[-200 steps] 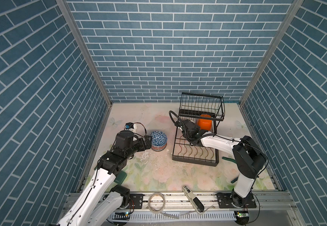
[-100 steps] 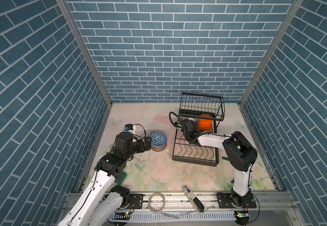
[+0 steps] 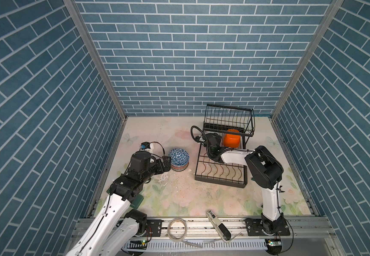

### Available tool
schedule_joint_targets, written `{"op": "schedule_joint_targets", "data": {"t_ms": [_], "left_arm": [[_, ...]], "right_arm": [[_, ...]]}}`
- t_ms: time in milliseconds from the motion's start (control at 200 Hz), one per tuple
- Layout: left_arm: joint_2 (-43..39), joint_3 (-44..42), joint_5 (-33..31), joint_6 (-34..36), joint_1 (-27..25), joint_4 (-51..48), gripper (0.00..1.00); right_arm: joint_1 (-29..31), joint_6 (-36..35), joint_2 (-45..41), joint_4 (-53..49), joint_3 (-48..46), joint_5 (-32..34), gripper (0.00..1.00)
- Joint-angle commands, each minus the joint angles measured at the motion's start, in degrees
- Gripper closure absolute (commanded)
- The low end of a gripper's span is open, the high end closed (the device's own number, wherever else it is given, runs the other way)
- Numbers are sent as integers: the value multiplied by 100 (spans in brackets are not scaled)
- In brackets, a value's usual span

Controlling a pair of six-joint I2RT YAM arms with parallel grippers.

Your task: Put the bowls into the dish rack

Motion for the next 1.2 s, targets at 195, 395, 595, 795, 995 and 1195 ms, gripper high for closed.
{"op": "schedule_joint_targets", "data": {"t_ms": [195,395,595,795,995,1195], "left_arm": [[-144,-93,-14,-46,50,-84,0],[-174,-85,12,-64,49,-106,0],[-235,-50,-35,-43,49,-184,0],[-273,19,-94,-5,52,-277,0],[-251,77,-102,-2,49,-295,0],[-220,125,-85,24,55,-312,0]], "right_arm": [[-194,-215,-54,782,-139,411,54],[-192,-145,-125,936,-361,394,48],[-196,-57,-45,891,-485,358,48],[-189,82,7,750,-544,364,43],[-189,343,-149,617,-702,261,34],[-184,467,-195,581,-807,288,28]]}}
